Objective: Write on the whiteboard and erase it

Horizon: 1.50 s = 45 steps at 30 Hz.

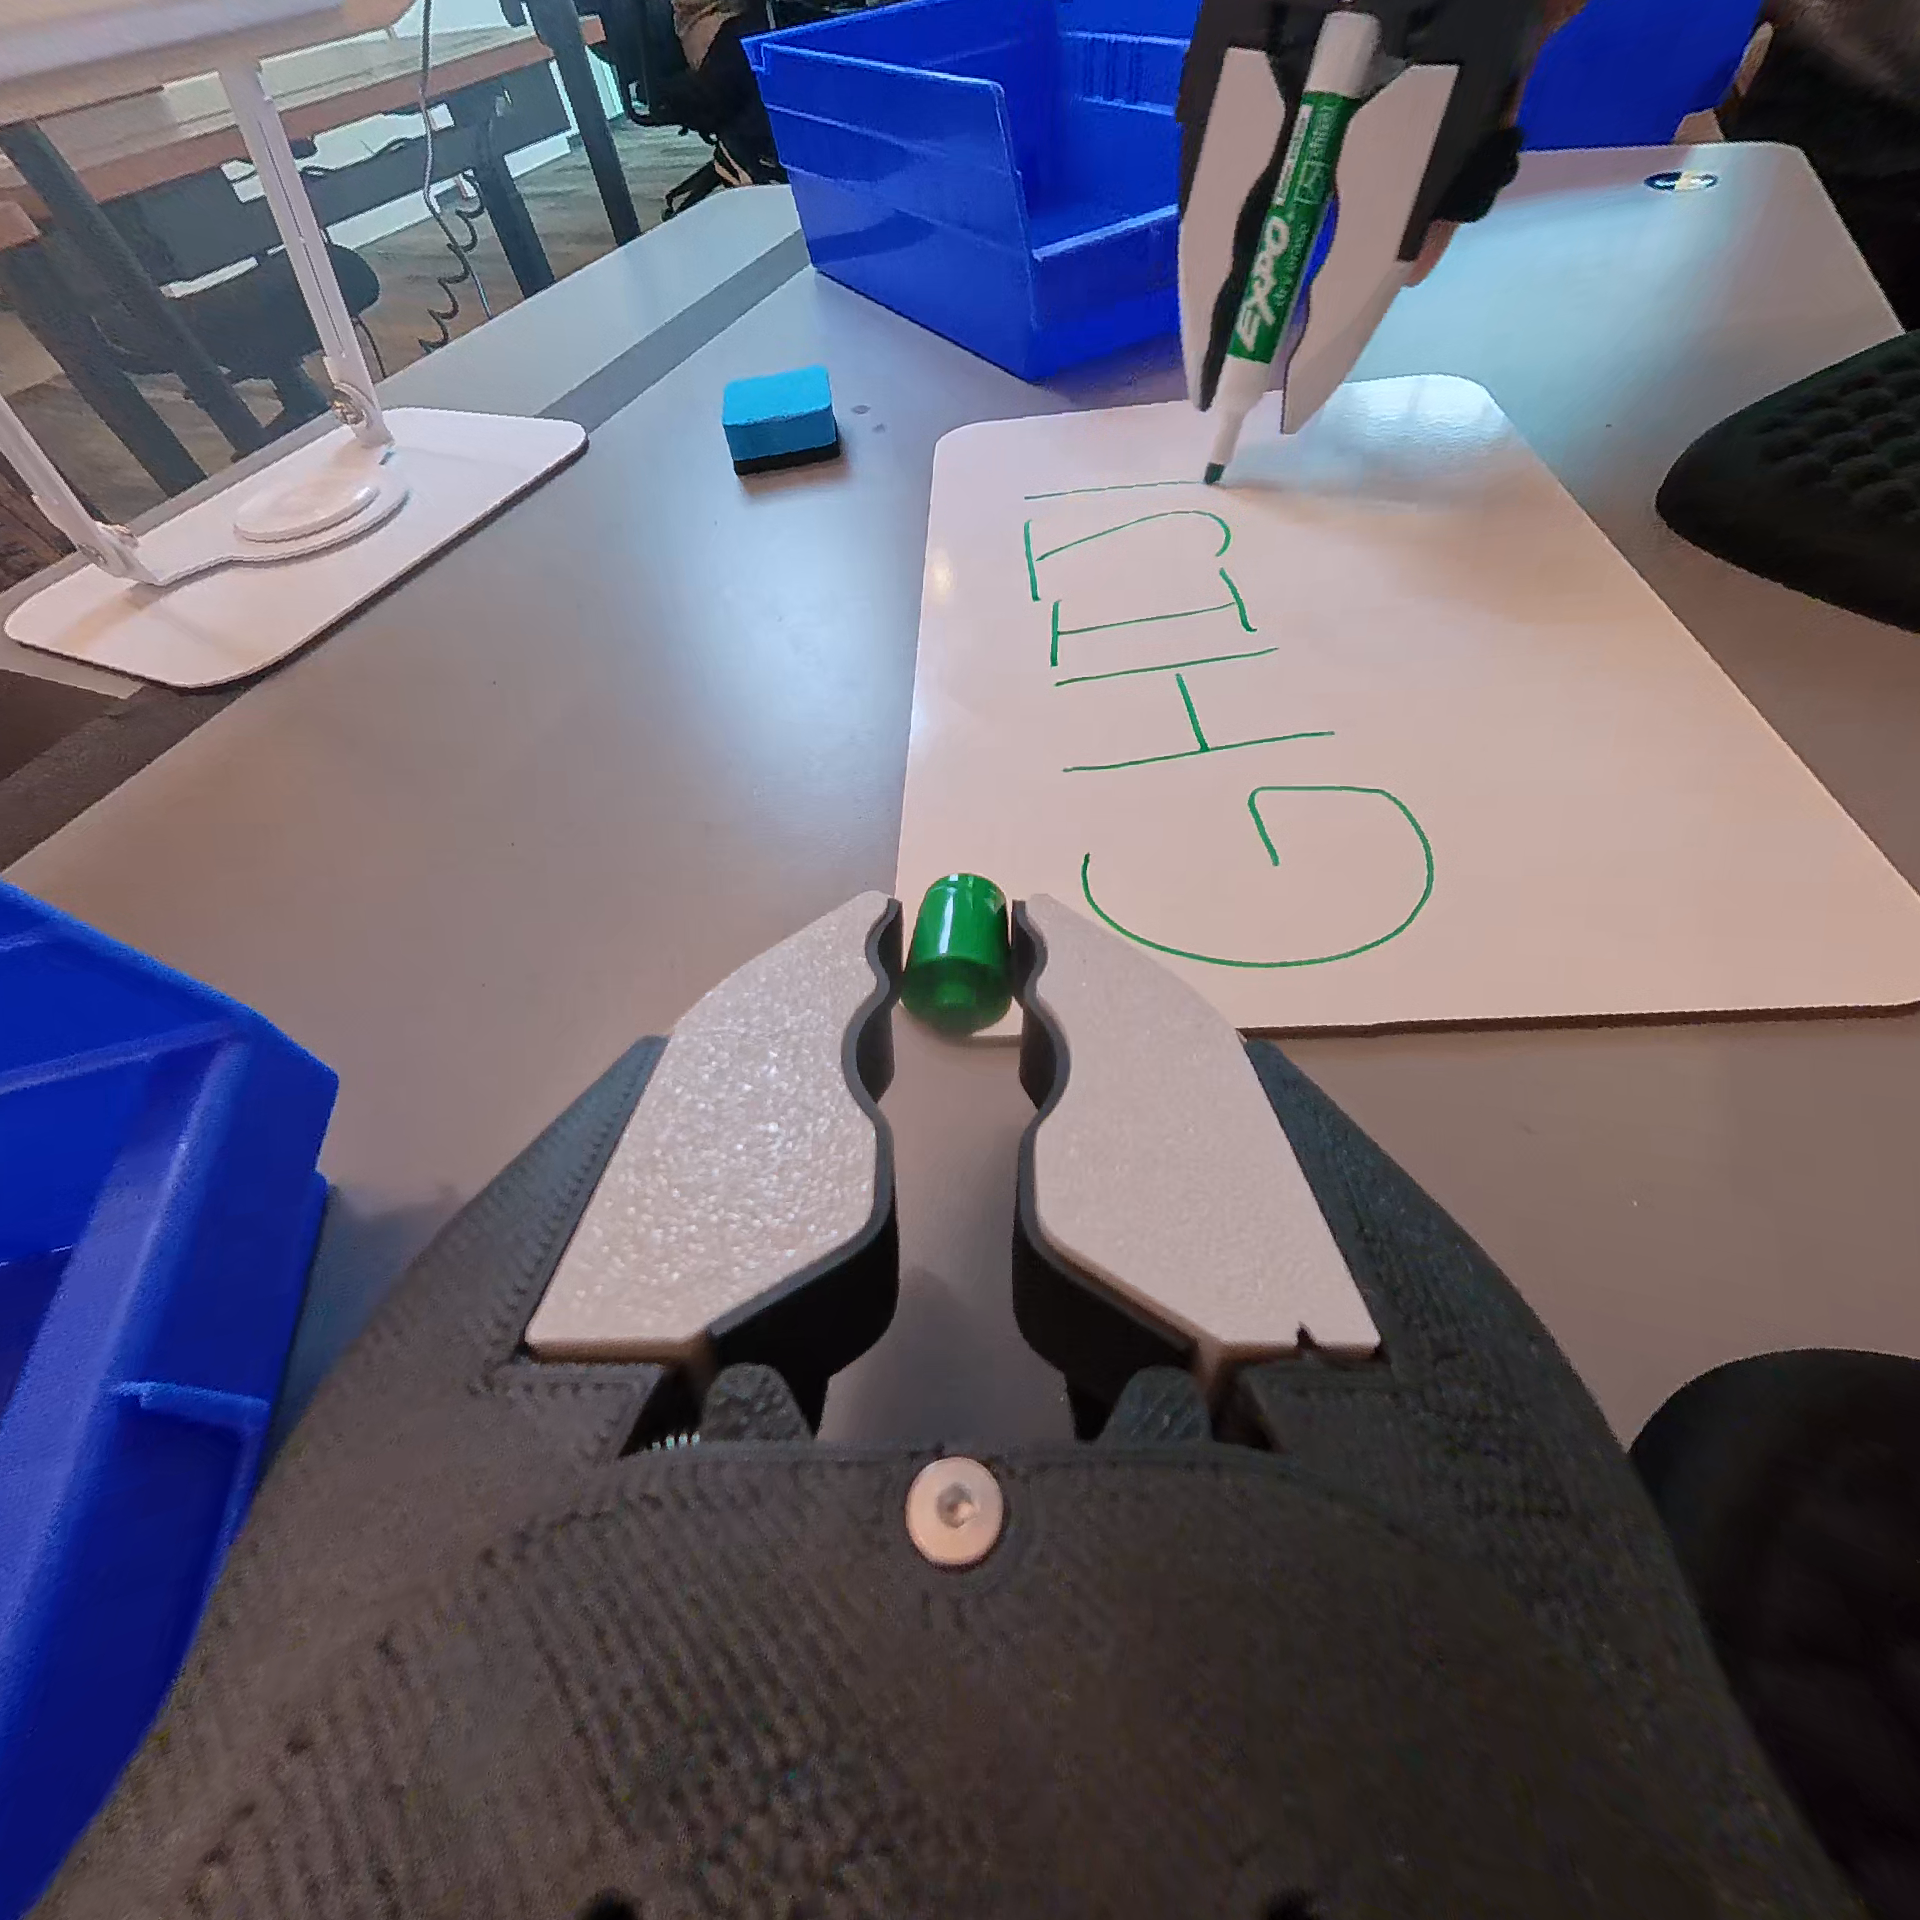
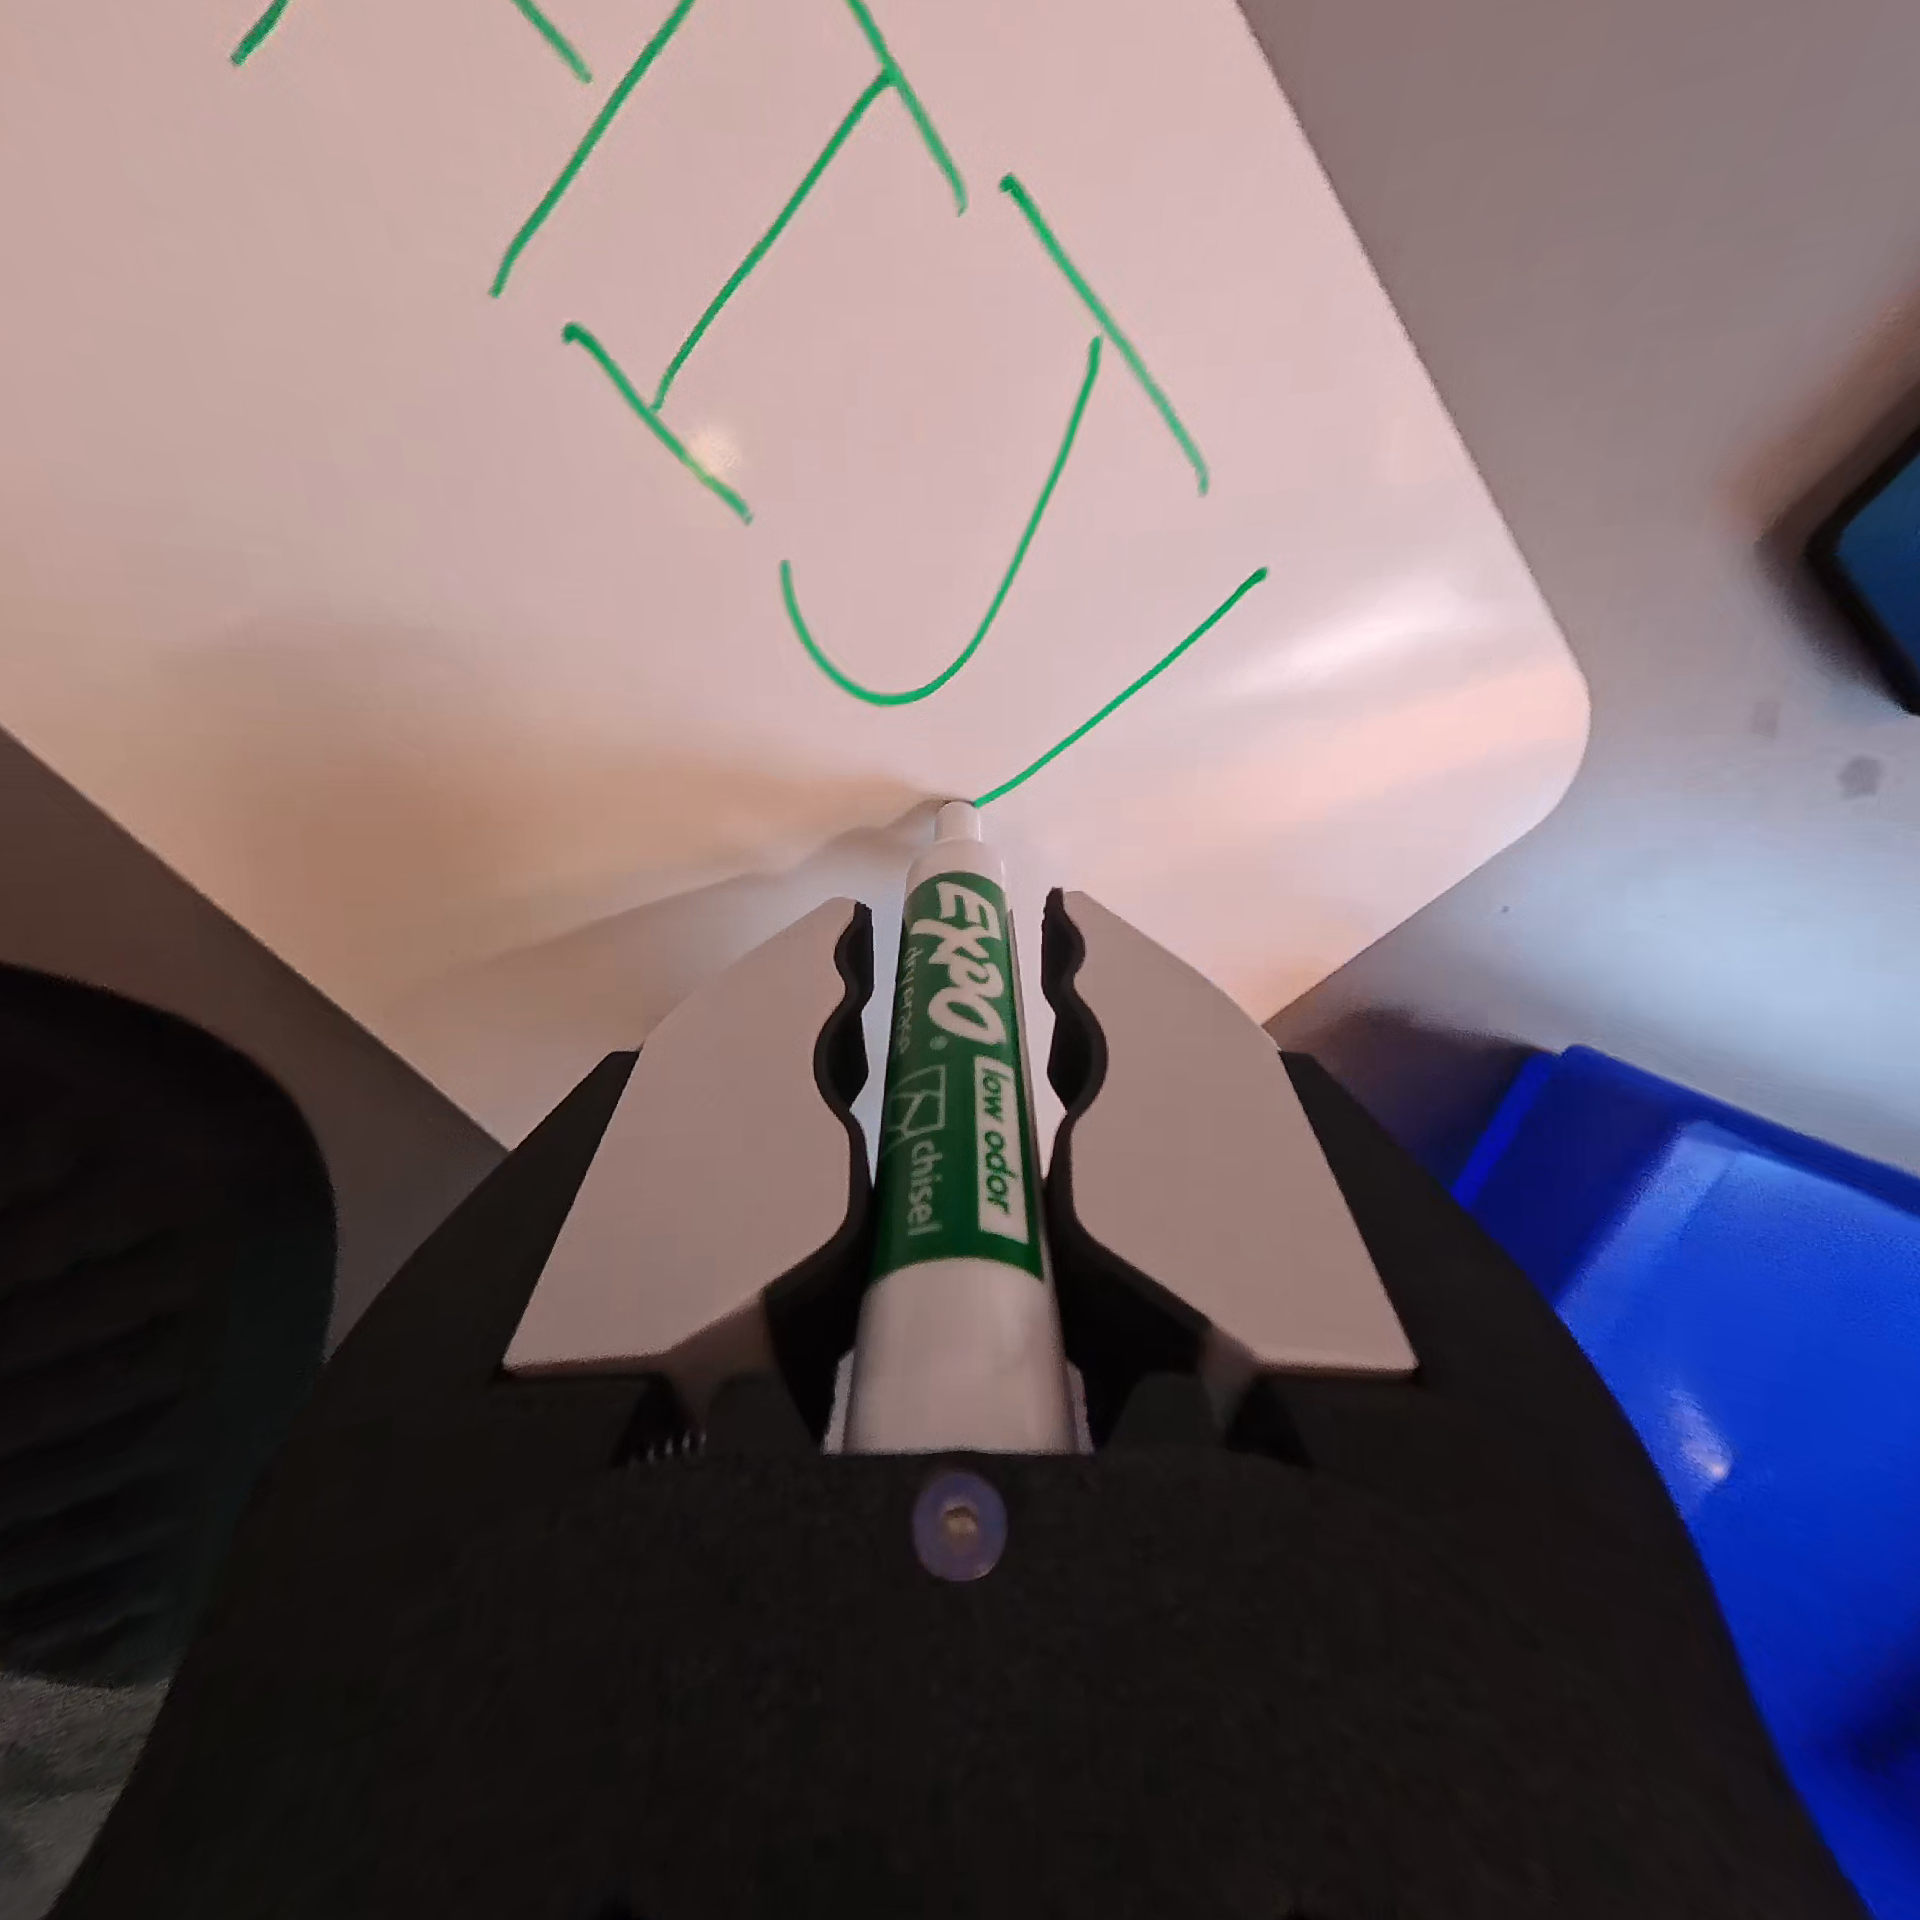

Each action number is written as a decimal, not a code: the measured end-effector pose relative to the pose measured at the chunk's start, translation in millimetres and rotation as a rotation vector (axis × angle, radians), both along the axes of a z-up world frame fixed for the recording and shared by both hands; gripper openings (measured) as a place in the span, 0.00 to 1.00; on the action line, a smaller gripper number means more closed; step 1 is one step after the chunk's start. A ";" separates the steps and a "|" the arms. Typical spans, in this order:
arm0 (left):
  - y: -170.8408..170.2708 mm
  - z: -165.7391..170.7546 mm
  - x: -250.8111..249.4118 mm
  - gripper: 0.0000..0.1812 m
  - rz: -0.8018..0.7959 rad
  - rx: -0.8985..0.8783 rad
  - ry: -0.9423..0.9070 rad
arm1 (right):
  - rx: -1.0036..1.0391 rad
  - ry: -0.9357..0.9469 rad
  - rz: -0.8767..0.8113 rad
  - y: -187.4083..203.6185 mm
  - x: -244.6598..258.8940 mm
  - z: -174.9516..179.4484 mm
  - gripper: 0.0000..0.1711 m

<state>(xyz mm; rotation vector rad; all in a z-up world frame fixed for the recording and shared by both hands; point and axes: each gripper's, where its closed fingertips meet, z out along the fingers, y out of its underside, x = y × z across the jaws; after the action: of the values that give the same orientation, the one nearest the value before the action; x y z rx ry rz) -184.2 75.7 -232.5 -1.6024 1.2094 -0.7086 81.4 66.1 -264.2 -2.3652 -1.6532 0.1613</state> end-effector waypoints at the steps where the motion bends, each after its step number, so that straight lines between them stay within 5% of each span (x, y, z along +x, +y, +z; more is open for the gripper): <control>1: 0.0 0.0 0.1 0.11 0.000 0.001 0.001 | 0.006 -0.002 0.001 -2.5 0.5 0.1 0.19; 12: 1.2 0.5 -0.2 0.11 0.004 -0.001 -0.003 | 0.106 0.034 -0.097 59.0 10.7 4.9 0.19; 24: 1.3 -0.2 0.2 0.11 0.000 0.001 0.001 | 0.043 0.034 -0.026 17.0 -5.6 -1.0 0.19; 34: 1.4 -0.2 -0.1 0.11 0.002 -0.001 0.000 | 0.037 0.007 -0.107 12.6 30.2 -0.4 0.19; 45: 0.8 0.5 -1.2 0.11 0.006 -0.002 -0.004 | 0.106 0.026 -0.105 49.1 20.2 11.6 0.20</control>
<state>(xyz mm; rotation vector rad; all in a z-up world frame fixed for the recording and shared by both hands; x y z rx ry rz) -185.4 76.6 -232.0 -1.6048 1.2012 -0.7095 101.5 115.2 -252.7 -2.3530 -1.4843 0.0826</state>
